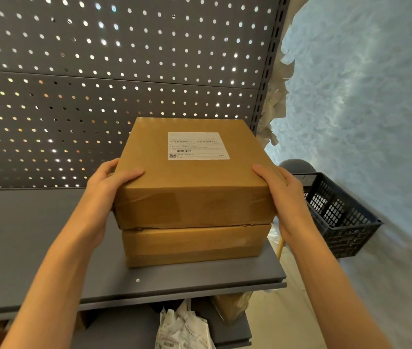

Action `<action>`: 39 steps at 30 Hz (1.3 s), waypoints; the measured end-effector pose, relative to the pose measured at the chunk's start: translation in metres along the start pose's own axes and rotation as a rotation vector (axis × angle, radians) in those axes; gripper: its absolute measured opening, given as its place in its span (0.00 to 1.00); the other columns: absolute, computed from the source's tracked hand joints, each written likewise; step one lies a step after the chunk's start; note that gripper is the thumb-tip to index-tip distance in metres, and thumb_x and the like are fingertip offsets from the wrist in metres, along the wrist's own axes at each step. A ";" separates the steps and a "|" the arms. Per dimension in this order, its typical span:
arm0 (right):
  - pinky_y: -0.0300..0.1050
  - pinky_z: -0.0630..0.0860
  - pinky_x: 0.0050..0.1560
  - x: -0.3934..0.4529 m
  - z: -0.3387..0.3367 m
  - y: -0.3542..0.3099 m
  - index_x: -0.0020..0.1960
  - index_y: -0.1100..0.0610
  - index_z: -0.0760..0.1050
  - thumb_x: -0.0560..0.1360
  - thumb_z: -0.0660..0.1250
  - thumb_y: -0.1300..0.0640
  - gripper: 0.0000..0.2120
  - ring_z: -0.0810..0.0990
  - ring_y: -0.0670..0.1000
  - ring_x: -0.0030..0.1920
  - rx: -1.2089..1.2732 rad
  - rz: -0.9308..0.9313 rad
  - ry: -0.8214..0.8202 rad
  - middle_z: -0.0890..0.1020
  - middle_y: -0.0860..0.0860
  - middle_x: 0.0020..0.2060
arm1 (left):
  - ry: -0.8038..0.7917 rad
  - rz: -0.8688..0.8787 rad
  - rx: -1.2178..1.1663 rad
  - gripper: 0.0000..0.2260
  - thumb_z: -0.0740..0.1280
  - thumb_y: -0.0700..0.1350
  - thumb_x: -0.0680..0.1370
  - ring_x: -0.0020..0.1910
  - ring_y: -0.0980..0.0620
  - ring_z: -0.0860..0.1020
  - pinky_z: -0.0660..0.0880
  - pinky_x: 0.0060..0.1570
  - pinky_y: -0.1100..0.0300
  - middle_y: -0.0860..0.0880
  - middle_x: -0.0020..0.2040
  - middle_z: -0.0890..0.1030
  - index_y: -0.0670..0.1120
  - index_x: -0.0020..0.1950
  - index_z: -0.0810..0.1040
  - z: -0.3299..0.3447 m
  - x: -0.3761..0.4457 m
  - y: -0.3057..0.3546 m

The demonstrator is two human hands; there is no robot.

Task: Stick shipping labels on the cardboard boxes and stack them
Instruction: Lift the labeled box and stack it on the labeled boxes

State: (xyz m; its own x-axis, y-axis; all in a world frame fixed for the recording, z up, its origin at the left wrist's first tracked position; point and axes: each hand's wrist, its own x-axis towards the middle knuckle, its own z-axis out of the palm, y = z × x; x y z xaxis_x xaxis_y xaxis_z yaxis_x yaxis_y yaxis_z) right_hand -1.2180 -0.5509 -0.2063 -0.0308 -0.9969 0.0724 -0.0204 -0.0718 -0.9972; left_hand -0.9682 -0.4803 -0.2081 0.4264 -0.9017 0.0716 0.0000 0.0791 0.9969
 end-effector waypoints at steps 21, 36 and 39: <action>0.33 0.69 0.40 -0.001 -0.008 -0.016 0.69 0.52 0.68 0.73 0.68 0.45 0.27 0.74 0.45 0.51 -0.134 0.009 -0.074 0.74 0.47 0.57 | 0.095 0.070 0.342 0.40 0.67 0.61 0.65 0.66 0.49 0.68 0.66 0.58 0.56 0.50 0.71 0.67 0.52 0.74 0.61 -0.005 -0.001 0.009; 0.51 0.67 0.60 -0.039 -0.010 -0.046 0.68 0.55 0.68 0.75 0.62 0.53 0.22 0.70 0.57 0.62 -0.902 -0.691 0.144 0.72 0.53 0.64 | 0.410 0.756 1.177 0.17 0.65 0.51 0.76 0.51 0.38 0.76 0.70 0.46 0.49 0.42 0.53 0.80 0.44 0.60 0.77 -0.003 -0.045 0.049; 0.51 0.67 0.57 -0.051 -0.010 -0.041 0.67 0.59 0.69 0.76 0.61 0.55 0.20 0.72 0.60 0.59 -1.053 -0.810 0.199 0.74 0.58 0.62 | 0.434 0.856 1.256 0.14 0.66 0.48 0.75 0.48 0.37 0.77 0.70 0.46 0.47 0.40 0.50 0.81 0.42 0.57 0.78 -0.004 -0.054 0.049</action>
State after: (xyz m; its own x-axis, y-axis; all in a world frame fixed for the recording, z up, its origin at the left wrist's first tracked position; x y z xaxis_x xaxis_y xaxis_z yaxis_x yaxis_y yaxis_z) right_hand -1.2255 -0.4970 -0.1686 0.2139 -0.6578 0.7222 -0.8524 -0.4868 -0.1910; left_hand -0.9871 -0.4263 -0.1630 0.1226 -0.5741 0.8096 -0.9915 -0.1066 0.0746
